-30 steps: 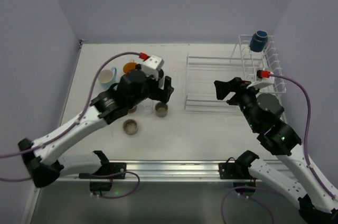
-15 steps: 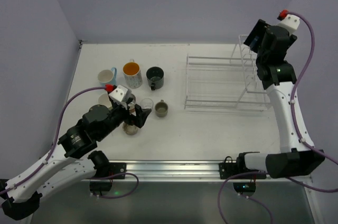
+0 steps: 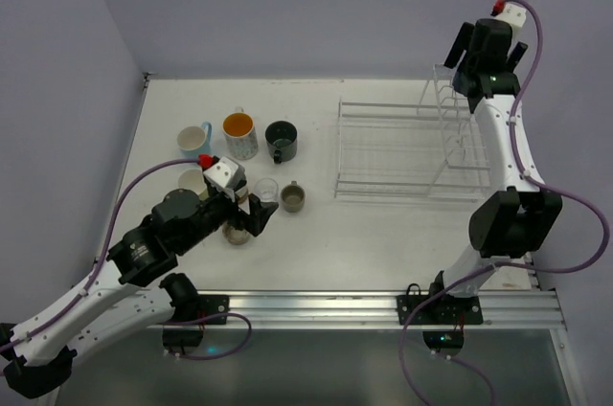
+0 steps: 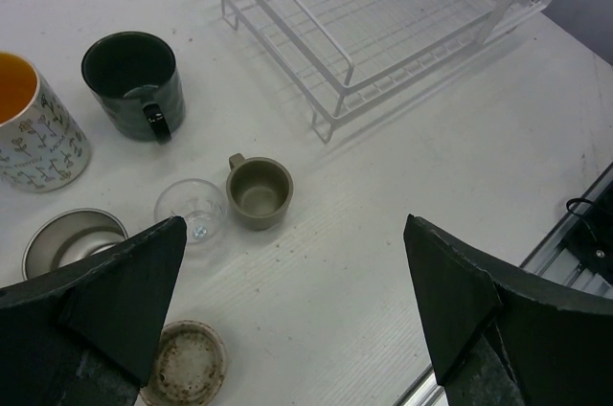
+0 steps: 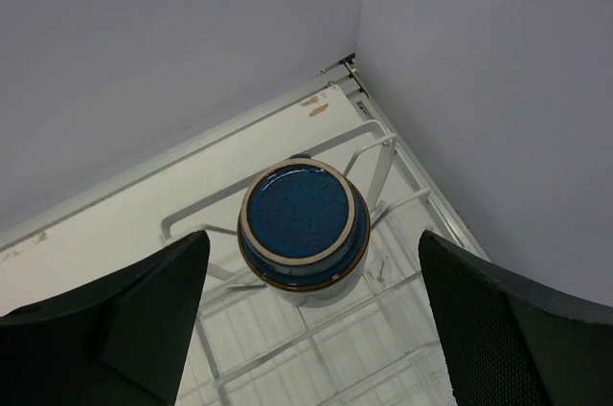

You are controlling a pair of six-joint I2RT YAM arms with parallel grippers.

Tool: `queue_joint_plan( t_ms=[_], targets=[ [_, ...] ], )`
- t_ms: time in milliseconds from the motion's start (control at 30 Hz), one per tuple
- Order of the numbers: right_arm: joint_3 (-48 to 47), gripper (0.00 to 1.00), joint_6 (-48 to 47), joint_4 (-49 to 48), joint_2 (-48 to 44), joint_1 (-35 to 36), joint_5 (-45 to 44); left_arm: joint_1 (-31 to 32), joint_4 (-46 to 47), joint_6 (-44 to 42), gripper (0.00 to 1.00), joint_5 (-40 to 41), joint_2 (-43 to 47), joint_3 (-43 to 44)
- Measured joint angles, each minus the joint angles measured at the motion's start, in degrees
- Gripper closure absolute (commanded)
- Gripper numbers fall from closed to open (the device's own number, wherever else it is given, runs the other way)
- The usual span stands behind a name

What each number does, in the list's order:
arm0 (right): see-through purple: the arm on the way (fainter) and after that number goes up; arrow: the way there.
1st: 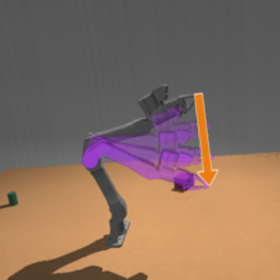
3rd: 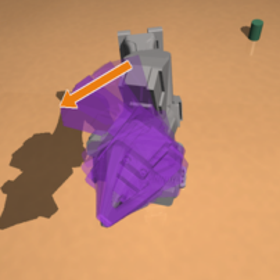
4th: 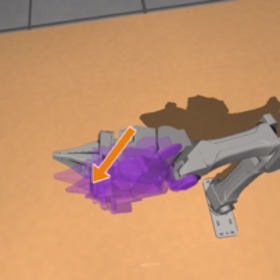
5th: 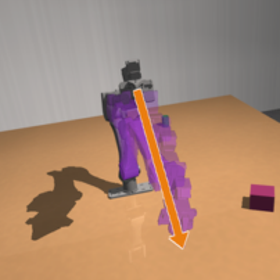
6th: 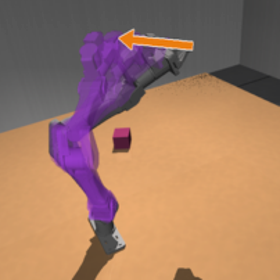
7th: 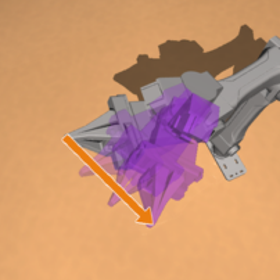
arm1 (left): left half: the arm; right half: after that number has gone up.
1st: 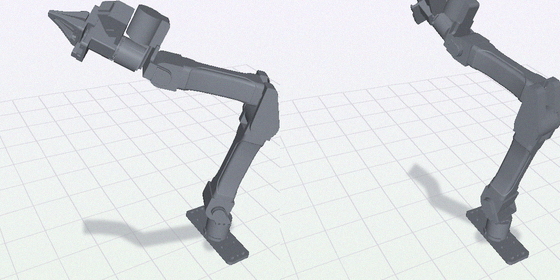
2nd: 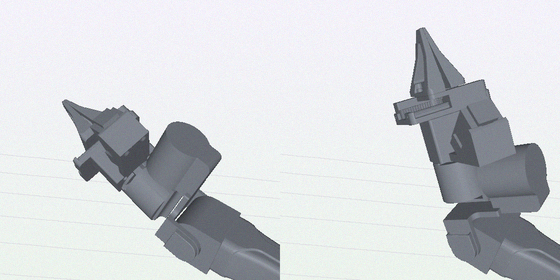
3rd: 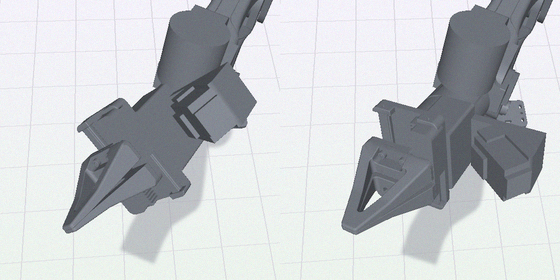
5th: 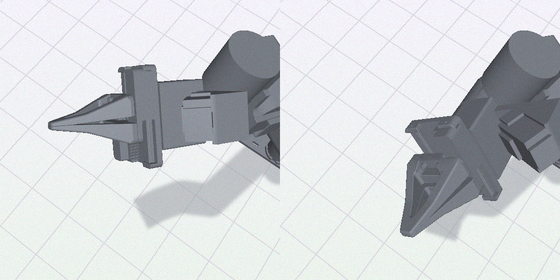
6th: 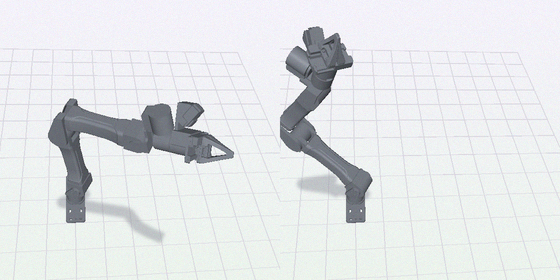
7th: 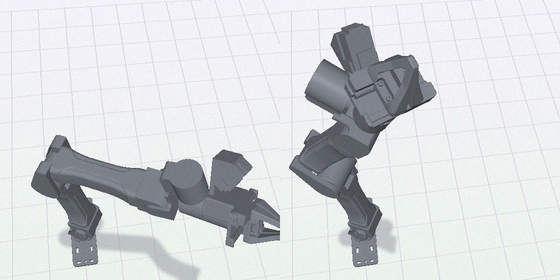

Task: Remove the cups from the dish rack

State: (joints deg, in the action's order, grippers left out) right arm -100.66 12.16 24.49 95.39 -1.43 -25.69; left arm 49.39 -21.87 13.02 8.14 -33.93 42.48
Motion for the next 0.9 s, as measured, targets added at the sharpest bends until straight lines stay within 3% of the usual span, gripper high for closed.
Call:
queue_joint_plan(
  t_ms=[567, 700, 833, 900],
  targets=[
    [-4.09, 0.16, -2.32, 0.39, 9.09, -1.31, 1.46, -0.44, 0.17, -0.39, 0.00, -1.92, -1.81, -0.09],
    [-4.09, 0.28, -2.38, 0.33, 9.62, -1.31, 1.68, -0.87, 0.17, -0.44, 0.00, -2.01, -2.36, -0.09],
    [-3.85, 0.55, -2.58, -0.22, 9.60, -1.31, 1.64, -1.14, 0.20, -0.44, 0.00, -2.03, -2.67, -0.09],
    [-3.58, 0.60, -2.62, -0.57, 9.44, -1.31, 1.64, -1.38, 0.22, -0.48, 0.00, -2.12, -2.82, -0.09]
  ],
)
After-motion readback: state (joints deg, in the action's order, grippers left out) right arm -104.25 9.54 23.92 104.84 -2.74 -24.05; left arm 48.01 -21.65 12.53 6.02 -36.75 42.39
